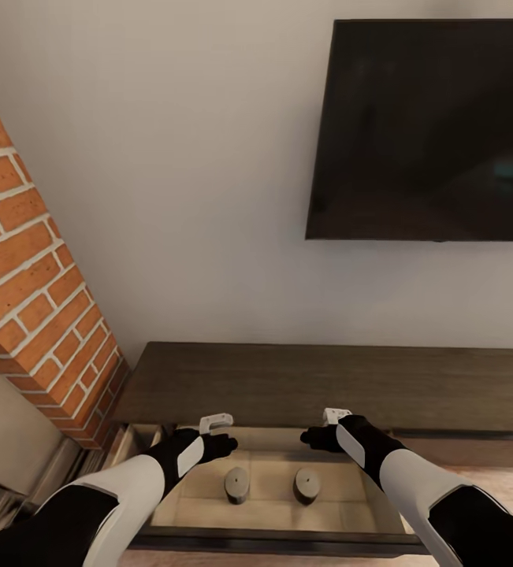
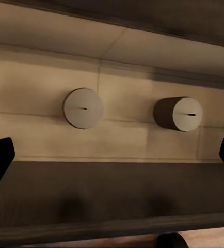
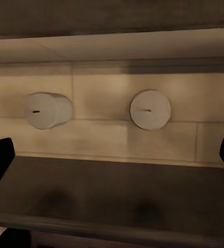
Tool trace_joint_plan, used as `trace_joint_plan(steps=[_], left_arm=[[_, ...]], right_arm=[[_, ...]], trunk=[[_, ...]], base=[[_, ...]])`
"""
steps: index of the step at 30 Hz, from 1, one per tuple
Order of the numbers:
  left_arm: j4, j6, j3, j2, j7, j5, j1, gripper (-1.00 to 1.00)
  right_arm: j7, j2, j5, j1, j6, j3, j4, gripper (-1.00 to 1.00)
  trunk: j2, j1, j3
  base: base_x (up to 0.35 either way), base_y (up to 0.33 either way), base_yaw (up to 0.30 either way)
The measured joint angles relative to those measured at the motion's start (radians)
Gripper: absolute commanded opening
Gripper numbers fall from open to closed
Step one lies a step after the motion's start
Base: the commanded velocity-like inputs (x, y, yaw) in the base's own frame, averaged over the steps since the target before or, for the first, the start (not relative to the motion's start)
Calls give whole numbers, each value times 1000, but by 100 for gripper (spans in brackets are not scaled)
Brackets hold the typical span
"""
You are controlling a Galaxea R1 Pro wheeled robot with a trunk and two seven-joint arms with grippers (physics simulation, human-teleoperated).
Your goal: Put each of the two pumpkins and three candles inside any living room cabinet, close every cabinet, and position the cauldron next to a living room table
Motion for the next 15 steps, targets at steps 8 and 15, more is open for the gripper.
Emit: trace_joint_plan(steps=[8, 15], left_arm=[[32, -7, 0, 8, -4, 2, 23, 100], [33, -8, 0, 21, -5, 16, 33, 100]], right_arm=[[0, 0, 1, 27, 0, 0, 0, 100], [0, -1, 2, 30, 0, 2, 0, 100]], trunk=[[56, -31, 38], [70, -38, 56]], base=[[0, 0, 61], [0, 0, 61]])
